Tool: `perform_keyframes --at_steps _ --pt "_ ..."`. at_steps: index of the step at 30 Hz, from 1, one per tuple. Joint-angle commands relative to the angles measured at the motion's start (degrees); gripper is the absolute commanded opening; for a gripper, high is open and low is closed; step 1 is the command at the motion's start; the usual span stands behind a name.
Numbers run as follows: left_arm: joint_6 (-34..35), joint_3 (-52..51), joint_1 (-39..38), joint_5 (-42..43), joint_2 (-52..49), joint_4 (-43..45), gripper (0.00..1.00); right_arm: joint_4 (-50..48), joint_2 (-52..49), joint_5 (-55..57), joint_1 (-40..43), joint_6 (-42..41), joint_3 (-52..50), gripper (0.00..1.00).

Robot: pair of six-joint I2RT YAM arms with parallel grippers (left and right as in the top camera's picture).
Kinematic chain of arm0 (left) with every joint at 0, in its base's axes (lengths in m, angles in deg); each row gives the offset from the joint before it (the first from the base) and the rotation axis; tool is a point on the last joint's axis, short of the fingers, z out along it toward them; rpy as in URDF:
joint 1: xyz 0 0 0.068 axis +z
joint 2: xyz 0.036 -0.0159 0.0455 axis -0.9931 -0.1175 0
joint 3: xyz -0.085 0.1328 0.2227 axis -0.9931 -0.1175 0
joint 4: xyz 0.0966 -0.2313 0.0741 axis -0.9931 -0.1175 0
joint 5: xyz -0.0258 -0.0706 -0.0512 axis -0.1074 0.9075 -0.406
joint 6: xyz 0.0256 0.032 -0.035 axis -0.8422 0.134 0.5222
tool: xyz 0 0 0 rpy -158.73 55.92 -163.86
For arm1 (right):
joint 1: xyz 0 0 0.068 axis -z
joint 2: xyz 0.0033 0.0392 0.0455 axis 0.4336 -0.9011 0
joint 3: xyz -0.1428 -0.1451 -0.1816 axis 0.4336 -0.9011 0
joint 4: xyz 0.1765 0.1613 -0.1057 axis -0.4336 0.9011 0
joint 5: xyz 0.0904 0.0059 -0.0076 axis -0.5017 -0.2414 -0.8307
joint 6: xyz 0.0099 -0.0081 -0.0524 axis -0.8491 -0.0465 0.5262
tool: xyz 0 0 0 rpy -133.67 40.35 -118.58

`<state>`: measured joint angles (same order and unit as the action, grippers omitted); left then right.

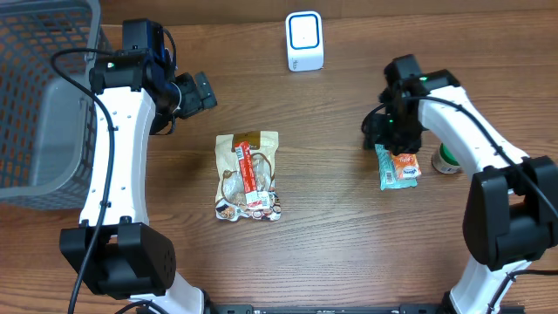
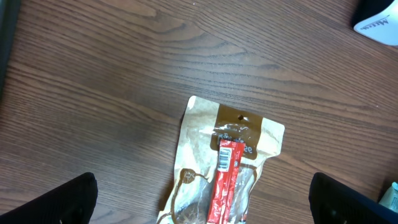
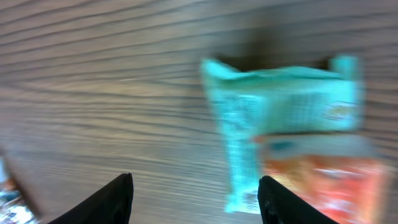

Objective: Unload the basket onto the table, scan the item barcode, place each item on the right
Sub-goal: 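Release the orange pack and move the right gripper to the red stick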

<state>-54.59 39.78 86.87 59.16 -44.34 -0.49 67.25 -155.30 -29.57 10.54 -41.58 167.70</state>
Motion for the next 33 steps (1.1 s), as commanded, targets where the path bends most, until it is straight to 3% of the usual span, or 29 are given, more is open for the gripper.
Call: perform_keyframes --at_steps 1,13,22,26,33 --pt "-0.7 0.7 -0.4 -0.2 1.2 0.0 1.0 -2.6 0.3 -6.8 -3.5 -0.3 -0.3 0.65" --pt "-0.7 0.7 -0.4 -0.1 1.2 0.0 1.0 -18.3 0.3 -8.7 -23.0 -9.7 -0.3 0.58" --pt "-0.7 0.7 -0.4 -0.1 1.2 0.0 1.0 -23.6 0.2 11.3 -38.1 -15.4 -0.3 0.5" --pt "-0.7 0.7 -0.4 -0.2 1.2 0.0 1.0 -25.7 0.2 17.1 -41.3 -15.7 -0.3 0.46" --pt "-0.7 0.7 -0.4 -0.1 1.2 0.0 1.0 -28.1 -1.5 17.6 -42.6 -16.0 -0.4 0.38"
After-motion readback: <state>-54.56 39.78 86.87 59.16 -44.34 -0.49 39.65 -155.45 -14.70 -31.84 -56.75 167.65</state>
